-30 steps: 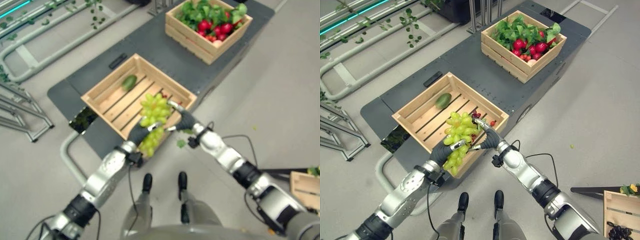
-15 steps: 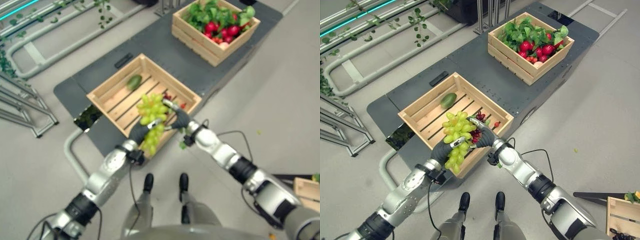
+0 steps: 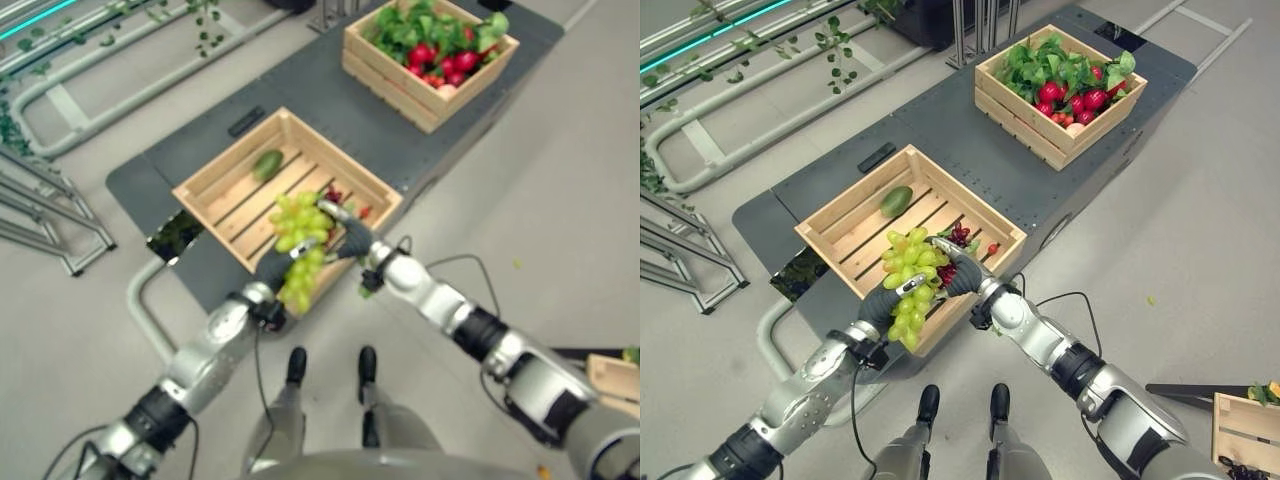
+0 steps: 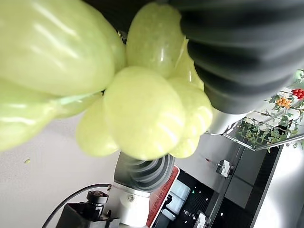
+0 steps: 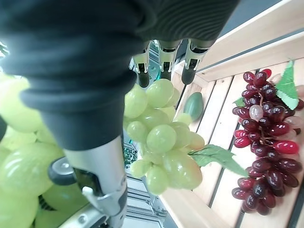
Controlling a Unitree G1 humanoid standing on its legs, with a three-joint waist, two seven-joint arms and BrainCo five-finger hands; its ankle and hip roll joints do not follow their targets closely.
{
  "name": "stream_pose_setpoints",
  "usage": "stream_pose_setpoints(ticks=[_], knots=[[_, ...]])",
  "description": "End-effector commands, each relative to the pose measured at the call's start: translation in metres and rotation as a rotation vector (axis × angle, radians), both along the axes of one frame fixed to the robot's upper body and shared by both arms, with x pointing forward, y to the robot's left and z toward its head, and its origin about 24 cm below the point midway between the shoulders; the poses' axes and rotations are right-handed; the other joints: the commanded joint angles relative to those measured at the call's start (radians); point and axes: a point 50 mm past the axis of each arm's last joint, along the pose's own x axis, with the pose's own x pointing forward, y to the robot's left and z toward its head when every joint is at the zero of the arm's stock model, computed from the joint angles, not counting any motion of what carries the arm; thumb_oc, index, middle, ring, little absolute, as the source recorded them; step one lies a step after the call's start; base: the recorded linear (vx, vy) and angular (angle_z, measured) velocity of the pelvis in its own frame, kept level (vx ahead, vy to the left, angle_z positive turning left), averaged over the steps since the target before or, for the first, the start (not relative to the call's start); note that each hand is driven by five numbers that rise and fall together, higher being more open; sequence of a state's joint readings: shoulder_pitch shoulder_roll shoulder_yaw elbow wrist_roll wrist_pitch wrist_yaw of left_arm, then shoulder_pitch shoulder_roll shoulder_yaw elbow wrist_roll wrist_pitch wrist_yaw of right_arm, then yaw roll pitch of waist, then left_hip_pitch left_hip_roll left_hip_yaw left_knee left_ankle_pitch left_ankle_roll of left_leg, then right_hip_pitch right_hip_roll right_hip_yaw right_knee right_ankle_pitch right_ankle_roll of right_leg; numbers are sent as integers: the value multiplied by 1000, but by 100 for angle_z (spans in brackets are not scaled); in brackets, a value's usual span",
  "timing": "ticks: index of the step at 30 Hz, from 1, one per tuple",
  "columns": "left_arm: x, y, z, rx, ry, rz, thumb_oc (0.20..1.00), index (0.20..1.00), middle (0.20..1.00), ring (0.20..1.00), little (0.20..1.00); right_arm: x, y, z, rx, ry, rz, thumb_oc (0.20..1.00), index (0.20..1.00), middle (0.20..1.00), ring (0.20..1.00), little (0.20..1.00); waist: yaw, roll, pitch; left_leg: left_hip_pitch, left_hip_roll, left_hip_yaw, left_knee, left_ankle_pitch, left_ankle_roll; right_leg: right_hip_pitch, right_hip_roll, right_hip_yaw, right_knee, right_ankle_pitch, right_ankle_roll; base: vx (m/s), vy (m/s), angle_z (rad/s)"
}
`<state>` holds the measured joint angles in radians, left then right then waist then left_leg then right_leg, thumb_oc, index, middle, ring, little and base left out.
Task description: Pick up the fruits from the basket on one side to the basket on the other side
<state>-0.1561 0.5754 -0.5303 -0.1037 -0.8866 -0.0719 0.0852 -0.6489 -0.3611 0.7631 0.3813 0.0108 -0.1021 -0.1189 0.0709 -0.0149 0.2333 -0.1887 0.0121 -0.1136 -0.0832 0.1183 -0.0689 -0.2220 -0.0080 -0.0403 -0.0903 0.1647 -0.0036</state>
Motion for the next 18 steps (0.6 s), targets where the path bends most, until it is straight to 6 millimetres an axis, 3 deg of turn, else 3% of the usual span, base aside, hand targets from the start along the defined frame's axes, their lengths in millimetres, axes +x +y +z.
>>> stream_pose_setpoints(ticks=[1,11,18], knots=[[-23,-82,54,-235,-187,-384,200,200,200,200,200,-24,97,42,139,-107,278,1000,1000,1000,1000,1000,17,-20,-54,-44,-62,-48,12,-65,65,-10,-33,-2,25,-88,104,0,0,0],[-23,-90,59,-255,-195,-403,200,200,200,200,200,-23,105,30,121,-48,270,1000,1000,1000,1000,1000,22,-15,-54,-47,-62,-53,14,-65,65,-13,-36,-4,29,-87,104,0,0,0],[-30,-107,66,-343,-156,-485,200,200,200,200,200,-15,115,27,91,-30,227,1000,1000,1000,1000,1000,28,-14,-58,-46,-66,-59,14,-63,66,-14,-37,-6,30,-85,103,0,0,0]])
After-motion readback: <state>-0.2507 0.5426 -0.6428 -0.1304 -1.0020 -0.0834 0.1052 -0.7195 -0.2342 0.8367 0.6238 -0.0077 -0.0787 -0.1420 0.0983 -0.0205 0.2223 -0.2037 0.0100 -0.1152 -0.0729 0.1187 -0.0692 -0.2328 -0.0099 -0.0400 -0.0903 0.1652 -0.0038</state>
